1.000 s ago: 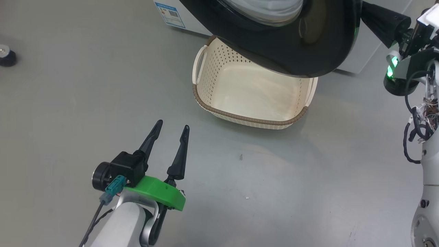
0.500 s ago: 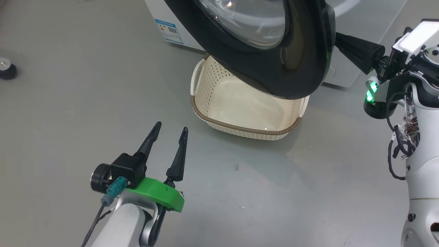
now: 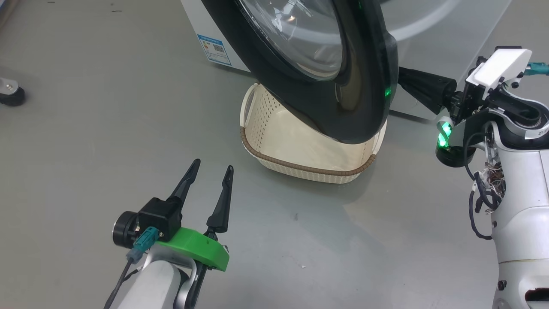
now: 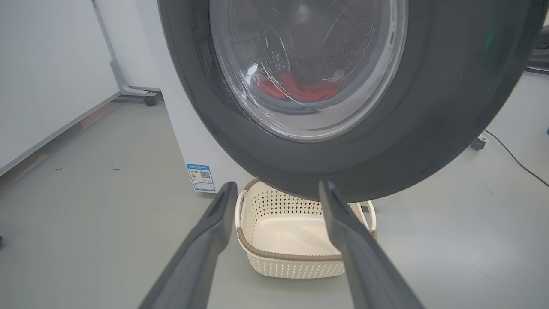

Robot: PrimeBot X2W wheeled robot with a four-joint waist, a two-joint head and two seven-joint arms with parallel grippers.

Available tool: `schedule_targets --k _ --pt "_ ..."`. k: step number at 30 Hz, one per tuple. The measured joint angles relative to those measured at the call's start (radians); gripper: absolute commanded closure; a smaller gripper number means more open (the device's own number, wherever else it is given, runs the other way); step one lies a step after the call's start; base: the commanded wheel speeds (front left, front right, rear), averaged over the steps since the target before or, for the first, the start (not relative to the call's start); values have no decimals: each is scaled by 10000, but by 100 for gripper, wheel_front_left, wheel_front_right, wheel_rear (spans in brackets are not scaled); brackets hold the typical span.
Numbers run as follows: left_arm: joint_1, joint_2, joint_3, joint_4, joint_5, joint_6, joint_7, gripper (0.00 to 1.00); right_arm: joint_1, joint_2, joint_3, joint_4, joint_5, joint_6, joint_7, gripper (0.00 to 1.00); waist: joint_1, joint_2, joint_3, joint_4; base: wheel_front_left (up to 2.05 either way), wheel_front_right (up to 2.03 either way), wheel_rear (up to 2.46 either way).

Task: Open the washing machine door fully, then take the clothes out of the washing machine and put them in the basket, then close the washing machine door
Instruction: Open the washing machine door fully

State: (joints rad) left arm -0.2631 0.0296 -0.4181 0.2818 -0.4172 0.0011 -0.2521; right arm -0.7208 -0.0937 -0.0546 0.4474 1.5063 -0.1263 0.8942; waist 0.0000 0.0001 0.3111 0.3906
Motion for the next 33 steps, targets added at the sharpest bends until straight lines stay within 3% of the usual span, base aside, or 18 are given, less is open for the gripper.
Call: schedule_targets --k 15,33 --pt "119 0 13 4 100 -2 0 0 419 199 297 -12 577 0 221 100 0 0 -126 138 0 0 0" --pt "287 4 67 23 215 -4 0 0 1118 274 1730 -541 1691 0 332 100 0 0 -354 236 0 0 0"
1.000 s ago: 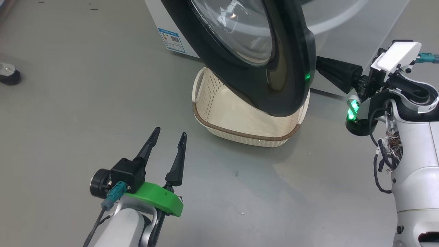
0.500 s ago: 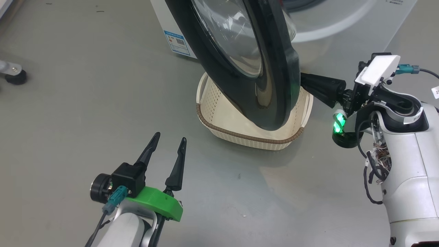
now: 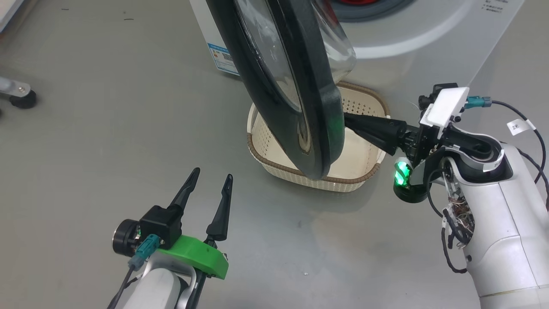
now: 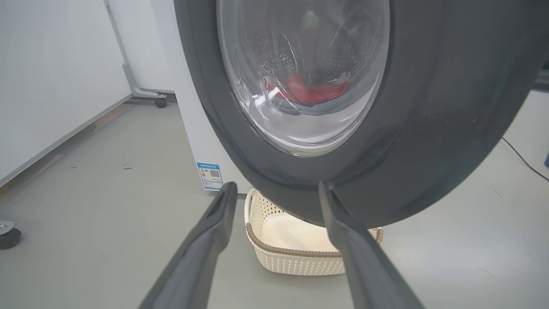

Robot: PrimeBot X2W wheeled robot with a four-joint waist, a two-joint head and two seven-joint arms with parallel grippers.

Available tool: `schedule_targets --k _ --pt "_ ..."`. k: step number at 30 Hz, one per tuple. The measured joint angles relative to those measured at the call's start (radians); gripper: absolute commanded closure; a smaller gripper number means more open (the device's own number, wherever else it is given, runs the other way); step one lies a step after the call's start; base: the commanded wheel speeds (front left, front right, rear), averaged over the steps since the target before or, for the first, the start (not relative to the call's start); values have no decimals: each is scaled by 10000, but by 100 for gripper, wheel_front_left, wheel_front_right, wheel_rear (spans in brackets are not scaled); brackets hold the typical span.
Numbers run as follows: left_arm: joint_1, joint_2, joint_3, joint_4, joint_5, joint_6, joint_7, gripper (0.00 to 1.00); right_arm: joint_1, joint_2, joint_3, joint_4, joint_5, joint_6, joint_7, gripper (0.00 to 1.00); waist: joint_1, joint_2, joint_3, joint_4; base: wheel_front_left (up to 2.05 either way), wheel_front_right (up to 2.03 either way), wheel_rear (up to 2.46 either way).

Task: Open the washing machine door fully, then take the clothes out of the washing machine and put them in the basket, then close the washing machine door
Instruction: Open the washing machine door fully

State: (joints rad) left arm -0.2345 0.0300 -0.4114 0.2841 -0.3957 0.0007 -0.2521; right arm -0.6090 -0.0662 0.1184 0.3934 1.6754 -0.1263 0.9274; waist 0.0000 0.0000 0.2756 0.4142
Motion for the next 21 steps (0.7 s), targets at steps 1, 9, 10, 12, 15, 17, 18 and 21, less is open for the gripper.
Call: schedule_targets --k 1,9,10,12,15,17,18,21 --pt "7 0 -4 0 2 0 0 0 59 -4 102 -10 107 0 -4 100 0 0 -11 6 0 0 0" --pt "134 2 -46 -13 0 -15 0 0 250 0 792 -424 821 0 -487 100 0 0 19 75 0 0 0" --pt "134 2 -44 -13 0 -15 0 0 251 -6 861 -443 897 0 -556 100 0 0 29 88 0 0 0" --pt "135 4 -44 -17 0 -15 0 0 255 -58 1156 -537 1028 0 -719 100 0 0 44 119 0 0 0" --pt "136 4 -46 -23 0 -15 0 0 286 -46 1478 -637 1106 0 -838 100 0 0 55 156 0 0 0" --pt "136 4 -48 -35 0 -15 0 0 315 -42 1691 -690 1220 0 -920 100 0 0 65 182 0 0 0" --pt "136 4 -46 -44 0 -15 0 0 345 -44 1791 -734 1296 0 -963 100 0 0 72 195 0 0 0" --pt "136 4 -50 -81 -2 -15 0 0 435 -46 2107 -865 1521 0 -1091 100 0 0 102 230 0 0 0"
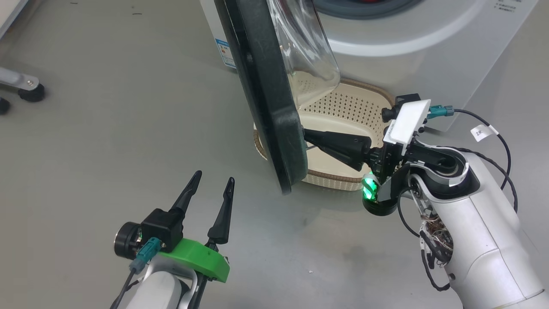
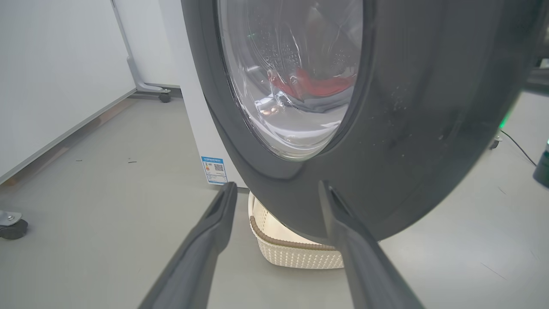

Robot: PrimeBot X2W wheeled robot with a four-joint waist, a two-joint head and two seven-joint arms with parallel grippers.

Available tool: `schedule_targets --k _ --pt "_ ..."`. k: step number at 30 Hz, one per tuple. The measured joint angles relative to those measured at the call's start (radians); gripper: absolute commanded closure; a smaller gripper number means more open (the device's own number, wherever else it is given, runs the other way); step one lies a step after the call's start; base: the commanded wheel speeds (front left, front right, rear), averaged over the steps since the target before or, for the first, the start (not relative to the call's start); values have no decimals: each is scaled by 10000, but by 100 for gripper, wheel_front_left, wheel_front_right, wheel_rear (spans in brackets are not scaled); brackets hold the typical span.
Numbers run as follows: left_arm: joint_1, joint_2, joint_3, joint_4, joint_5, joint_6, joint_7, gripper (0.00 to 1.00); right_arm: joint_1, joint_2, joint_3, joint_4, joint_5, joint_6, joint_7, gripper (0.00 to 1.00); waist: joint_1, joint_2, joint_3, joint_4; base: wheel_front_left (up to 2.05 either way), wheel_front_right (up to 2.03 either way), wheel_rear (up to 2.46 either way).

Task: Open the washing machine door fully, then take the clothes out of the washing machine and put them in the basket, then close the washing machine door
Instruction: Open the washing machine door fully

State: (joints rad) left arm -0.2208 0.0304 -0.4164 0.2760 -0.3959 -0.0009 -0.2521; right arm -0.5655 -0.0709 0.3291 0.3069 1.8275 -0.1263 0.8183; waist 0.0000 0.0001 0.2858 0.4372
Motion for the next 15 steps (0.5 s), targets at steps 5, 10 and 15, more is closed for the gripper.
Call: schedule_targets --k 5,10,15 --pt "0 0 0 -48 -2 0 0 0 9 4 435 -157 180 0 -245 100 0 0 64 36 0 0 0" --pt "0 0 6 -75 -2 2 0 0 9 0 637 -213 207 0 -510 100 0 0 105 33 0 0 0" --pt "-1 -2 90 -77 -2 4 0 0 22 19 548 -209 196 0 -809 100 0 0 9 -19 0 0 0"
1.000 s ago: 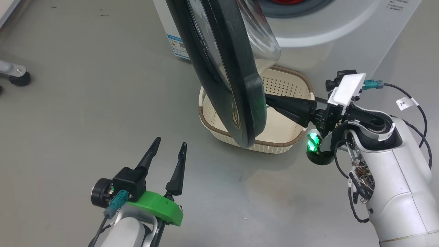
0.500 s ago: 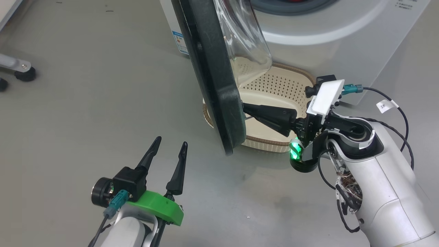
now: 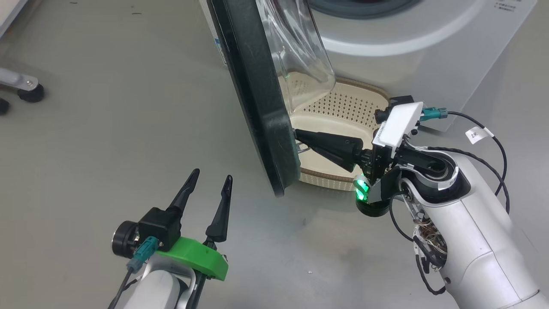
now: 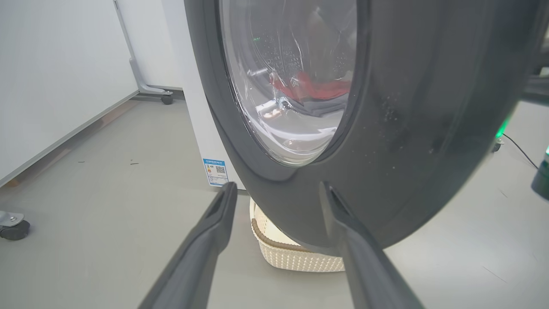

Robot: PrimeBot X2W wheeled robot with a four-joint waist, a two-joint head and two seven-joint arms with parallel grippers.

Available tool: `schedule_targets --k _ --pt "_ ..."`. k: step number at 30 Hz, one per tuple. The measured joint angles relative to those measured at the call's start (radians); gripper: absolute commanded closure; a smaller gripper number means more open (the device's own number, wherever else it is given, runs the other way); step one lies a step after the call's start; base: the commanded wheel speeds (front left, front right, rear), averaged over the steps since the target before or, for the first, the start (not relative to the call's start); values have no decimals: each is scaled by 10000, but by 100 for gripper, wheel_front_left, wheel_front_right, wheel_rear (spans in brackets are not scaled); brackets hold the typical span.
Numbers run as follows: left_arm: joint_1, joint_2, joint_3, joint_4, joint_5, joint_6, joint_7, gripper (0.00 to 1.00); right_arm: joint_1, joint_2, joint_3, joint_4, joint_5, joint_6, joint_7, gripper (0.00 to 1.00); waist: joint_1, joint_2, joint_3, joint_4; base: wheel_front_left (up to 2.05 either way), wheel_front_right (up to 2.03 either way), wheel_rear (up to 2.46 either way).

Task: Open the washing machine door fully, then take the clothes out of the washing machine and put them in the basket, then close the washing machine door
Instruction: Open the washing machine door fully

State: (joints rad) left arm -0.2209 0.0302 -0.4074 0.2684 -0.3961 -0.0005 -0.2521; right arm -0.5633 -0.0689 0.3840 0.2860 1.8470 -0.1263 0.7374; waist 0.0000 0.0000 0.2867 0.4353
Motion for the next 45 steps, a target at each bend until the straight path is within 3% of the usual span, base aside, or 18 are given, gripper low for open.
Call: schedule_targets --k 5,9,18,23,29,37,45 --pt "0 0 69 -132 -13 -2 0 0 259 2 -414 67 -167 36 -412 100 0 0 -239 -90 0 0 0" --pt "3 4 211 -121 -2 -2 0 0 458 -387 -355 100 -867 378 -740 100 0 0 -497 -205 0 0 0" --pt "117 23 765 -81 234 -2 0 0 870 -1440 35 -44 -3066 1473 -1958 100 0 0 -1041 -666 0 0 0" --pt "384 151 1145 -96 284 4 0 0 1070 -2242 303 -226 -5058 2153 -3177 100 0 1 -1333 -1082 0 0 0" --pt "595 165 1457 -186 311 15 0 0 1521 -2656 401 -485 -6661 2222 -4669 100 0 0 -1632 -1615 0 0 0" --pt "869 209 1783 -221 474 13 0 0 2501 -2631 470 -692 -7543 2299 -6174 100 0 0 -1925 -2273 0 0 0" --pt "1104 247 1950 -242 548 -21 0 0 3099 -3126 573 -767 -9271 2309 -7831 100 0 0 -2154 -2762 0 0 0"
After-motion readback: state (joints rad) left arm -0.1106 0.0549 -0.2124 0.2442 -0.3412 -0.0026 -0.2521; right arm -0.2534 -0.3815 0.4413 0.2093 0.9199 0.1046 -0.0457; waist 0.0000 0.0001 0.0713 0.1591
